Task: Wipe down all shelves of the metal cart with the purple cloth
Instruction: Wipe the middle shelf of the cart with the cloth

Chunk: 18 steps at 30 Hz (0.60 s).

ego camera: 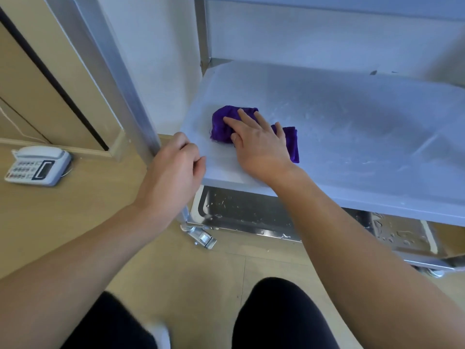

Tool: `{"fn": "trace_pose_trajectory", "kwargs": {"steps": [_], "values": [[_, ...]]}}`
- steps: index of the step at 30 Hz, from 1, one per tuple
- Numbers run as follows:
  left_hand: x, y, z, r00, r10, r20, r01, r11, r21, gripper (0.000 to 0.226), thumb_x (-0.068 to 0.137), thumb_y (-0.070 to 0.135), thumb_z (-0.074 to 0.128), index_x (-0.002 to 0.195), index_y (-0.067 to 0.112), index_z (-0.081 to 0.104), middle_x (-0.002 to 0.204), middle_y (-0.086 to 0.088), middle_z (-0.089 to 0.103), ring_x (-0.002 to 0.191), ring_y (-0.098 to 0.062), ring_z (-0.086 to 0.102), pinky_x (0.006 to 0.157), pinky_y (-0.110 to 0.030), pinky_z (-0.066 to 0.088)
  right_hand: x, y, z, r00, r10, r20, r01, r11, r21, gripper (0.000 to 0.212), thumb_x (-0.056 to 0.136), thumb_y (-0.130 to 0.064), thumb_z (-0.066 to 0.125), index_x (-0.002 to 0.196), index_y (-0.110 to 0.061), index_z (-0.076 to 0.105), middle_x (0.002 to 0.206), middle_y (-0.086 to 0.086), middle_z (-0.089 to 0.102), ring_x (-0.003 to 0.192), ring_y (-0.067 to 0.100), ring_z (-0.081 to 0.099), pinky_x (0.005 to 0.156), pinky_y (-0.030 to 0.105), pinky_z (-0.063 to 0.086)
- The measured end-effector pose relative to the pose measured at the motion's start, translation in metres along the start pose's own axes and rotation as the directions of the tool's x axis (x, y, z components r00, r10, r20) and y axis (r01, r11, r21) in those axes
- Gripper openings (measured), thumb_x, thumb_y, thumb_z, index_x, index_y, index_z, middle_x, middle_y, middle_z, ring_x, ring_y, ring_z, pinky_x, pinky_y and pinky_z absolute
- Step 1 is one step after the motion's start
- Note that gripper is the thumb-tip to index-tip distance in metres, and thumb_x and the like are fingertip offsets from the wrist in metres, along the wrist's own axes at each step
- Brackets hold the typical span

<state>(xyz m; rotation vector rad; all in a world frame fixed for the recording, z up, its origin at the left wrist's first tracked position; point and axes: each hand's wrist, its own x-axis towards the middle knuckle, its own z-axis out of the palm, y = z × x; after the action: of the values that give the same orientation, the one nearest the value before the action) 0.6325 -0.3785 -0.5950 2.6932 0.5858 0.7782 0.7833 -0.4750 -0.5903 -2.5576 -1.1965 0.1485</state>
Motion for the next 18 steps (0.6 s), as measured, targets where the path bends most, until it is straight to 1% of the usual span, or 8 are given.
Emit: {"fn": "trace_pose_trajectory", "kwargs": {"steps": [3, 5, 8, 10, 12, 15, 17, 18], "values": [[-0.003, -0.001, -0.001, 0.999, 0.038, -0.001, -0.038, 0.999, 0.0, 0.024, 0.092, 0.012, 0.062, 0.071, 0.001, 0.058, 0.084, -0.007, 0.052, 0.062, -0.023, 0.051, 0.059, -0.039, 0.047, -0.001, -0.002, 0.001, 1.0, -0.007, -0.019, 0.007, 1.0, -0.016, 0.044, 0.105, -0.03, 0.026, 0.148, -0.04, 0.026, 0.162, -0.011, 0.013, 0.15, 0.021, 0.004, 0.119, 0.053, 0.005], [-0.008, 0.0, -0.002, 1.0, 0.012, -0.014, -0.012, 1.0, -0.01, 0.025, 0.093, 0.013, 0.061, 0.072, 0.0, 0.058, 0.085, -0.006, 0.051, 0.062, -0.022, 0.05, 0.059, -0.04, 0.048, -0.002, -0.005, 0.0, 1.0, -0.008, -0.019, 0.008, 1.0, 0.0, 0.044, 0.104, -0.03, 0.027, 0.148, -0.04, 0.029, 0.161, -0.011, 0.016, 0.15, 0.021, 0.005, 0.119, 0.053, 0.005], [-0.014, 0.005, -0.002, 1.0, -0.012, -0.011, 0.012, 1.0, -0.013, 0.024, 0.092, 0.012, 0.061, 0.071, 0.001, 0.058, 0.085, -0.006, 0.052, 0.061, -0.024, 0.051, 0.058, -0.041, 0.049, -0.013, -0.008, 0.002, 0.998, 0.004, -0.057, 0.0, 0.998, 0.057, 0.043, 0.104, -0.032, 0.029, 0.145, -0.042, 0.034, 0.159, -0.013, 0.023, 0.149, 0.018, 0.009, 0.119, 0.05, 0.004], [-0.011, 0.008, -0.005, 1.0, -0.007, 0.018, 0.006, 1.0, 0.019, 0.02, 0.089, 0.007, 0.063, 0.07, 0.001, 0.06, 0.084, -0.008, 0.054, 0.06, -0.027, 0.054, 0.055, -0.041, 0.05, -0.022, -0.015, 0.007, 0.996, -0.016, -0.091, 0.021, 0.998, 0.054, 0.042, 0.103, -0.032, 0.032, 0.144, -0.043, 0.037, 0.157, -0.014, 0.027, 0.149, 0.017, 0.012, 0.118, 0.049, 0.004], [-0.004, 0.01, -0.006, 0.998, -0.008, 0.069, 0.002, 0.996, 0.088, 0.016, 0.085, 0.003, 0.064, 0.069, 0.001, 0.062, 0.083, -0.01, 0.054, 0.057, -0.03, 0.054, 0.051, -0.04, 0.049, -0.025, -0.018, 0.011, 0.994, -0.038, -0.103, 0.042, 0.998, 0.041, 0.042, 0.103, -0.033, 0.033, 0.143, -0.043, 0.038, 0.156, -0.014, 0.03, 0.149, 0.016, 0.014, 0.118, 0.048, 0.005], [0.004, 0.013, -0.006, 0.989, -0.04, 0.141, 0.018, 0.988, 0.152, 0.018, 0.083, 0.0, 0.065, 0.065, 0.002, 0.061, 0.081, -0.011, 0.052, 0.051, -0.027, 0.045, 0.046, -0.034, 0.04, -0.011, -0.009, 0.006, 0.997, -0.024, -0.07, 0.028, 0.998, 0.059, 0.042, 0.103, -0.033, 0.033, 0.143, -0.045, 0.038, 0.156, -0.014, 0.03, 0.148, 0.016, 0.015, 0.12, 0.048, 0.007], [0.006, 0.011, -0.006, 0.988, -0.015, 0.153, -0.009, 0.988, 0.156, 0.021, 0.079, -0.002, 0.069, 0.061, 0.002, 0.06, 0.077, -0.01, 0.05, 0.047, -0.025, 0.041, 0.044, -0.03, 0.034, 0.0, 0.0, 0.002, 0.999, 0.008, -0.05, -0.006, 0.999, 0.048, 0.043, 0.104, -0.032, 0.032, 0.144, -0.045, 0.036, 0.157, -0.015, 0.028, 0.148, 0.016, 0.015, 0.12, 0.048, 0.007], [0.005, 0.009, -0.006, 0.99, 0.005, 0.143, -0.025, 0.99, 0.139, 0.021, 0.08, -0.001, 0.07, 0.061, 0.001, 0.06, 0.077, -0.009, 0.051, 0.046, -0.025, 0.043, 0.043, -0.029, 0.035, 0.005, 0.002, 0.001, 0.998, 0.032, -0.053, -0.03, 0.999, 0.038, 0.043, 0.104, -0.032, 0.031, 0.144, -0.045, 0.035, 0.157, -0.015, 0.027, 0.148, 0.016, 0.015, 0.12, 0.048, 0.007]]}}
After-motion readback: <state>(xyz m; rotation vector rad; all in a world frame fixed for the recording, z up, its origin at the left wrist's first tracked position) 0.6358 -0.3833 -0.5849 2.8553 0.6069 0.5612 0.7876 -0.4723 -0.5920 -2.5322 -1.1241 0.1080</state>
